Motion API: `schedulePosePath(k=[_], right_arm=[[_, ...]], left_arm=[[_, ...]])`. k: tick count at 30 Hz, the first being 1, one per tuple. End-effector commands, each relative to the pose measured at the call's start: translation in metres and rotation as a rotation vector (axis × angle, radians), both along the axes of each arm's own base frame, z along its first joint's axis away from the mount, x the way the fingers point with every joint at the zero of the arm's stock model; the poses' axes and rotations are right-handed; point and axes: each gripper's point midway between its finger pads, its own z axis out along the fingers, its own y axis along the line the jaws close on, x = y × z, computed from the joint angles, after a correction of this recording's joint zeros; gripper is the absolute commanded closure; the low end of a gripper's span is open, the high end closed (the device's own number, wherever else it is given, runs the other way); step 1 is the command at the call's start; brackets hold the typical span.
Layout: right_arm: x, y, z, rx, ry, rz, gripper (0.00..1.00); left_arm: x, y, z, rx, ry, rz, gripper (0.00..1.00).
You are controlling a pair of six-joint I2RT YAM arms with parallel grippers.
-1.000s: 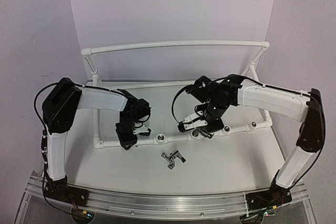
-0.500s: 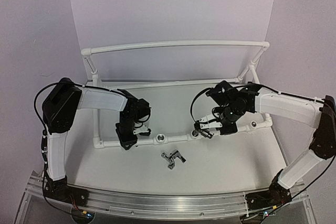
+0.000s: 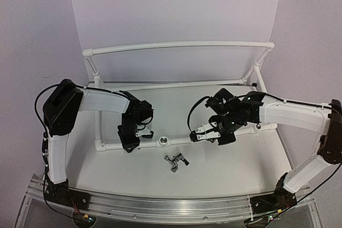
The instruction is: Install the water faucets
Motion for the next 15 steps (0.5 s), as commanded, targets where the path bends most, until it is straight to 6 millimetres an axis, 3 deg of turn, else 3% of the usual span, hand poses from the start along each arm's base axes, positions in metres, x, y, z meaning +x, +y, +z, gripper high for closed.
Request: schedulePosePath(k=[1,9,12,15], right_arm=[[-0.016,0.013,0.004,0.026,0.014,0.017,1.0],[-0.019,0.043,0.029,0.116,0.038,0.015,1.0],[0.005,0.027,0.038,0.094,-0.022,-0.038,1.0],[0.028,-0.006,0.039,0.066,-0.05,-0.096,1.0]], left_arm=[[0.008,-0.037,-0.015,-0.183,0.037,0.265,0.86],[0.008,-0.037,-0.015,-0.184,0.038,0.268,0.86],[0.007,-0.036,-0.015,-0.184,0.038,0.269,0.86],[0.007,-0.036,-0.015,-0.186,0.037,0.269,0.86]])
